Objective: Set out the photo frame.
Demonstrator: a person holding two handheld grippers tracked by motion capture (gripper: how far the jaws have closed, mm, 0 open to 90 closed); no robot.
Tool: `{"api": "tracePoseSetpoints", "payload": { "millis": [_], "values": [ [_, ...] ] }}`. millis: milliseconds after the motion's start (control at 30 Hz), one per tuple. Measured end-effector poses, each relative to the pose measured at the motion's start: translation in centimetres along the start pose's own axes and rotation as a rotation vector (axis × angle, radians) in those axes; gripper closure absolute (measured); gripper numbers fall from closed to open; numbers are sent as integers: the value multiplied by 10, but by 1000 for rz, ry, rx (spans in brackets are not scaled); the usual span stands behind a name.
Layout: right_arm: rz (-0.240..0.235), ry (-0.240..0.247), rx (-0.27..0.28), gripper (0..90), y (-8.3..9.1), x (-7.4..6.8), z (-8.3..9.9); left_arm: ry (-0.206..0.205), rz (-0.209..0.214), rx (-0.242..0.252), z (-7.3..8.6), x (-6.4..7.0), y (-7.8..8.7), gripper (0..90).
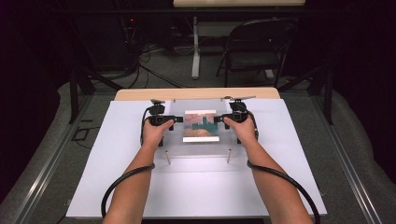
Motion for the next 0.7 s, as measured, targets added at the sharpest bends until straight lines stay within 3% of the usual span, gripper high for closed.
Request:
{"api": "tracePoseSetpoints", "payload": {
  "millis": [700],
  "values": [
    [-17, -28, 0, 248, -2, 0, 1, 52, 26, -7, 0, -1, 0, 261]
  ]
}}
Point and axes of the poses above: each handheld gripper's, and its own axes: y roughly backward along the jaws, z roughly out of its underside, x roughly to its right, the point moved 2 cm from there along -y, roughly forward along the jaws, and after that the axes turned 13 degrees about z, right-handed, at the moved point
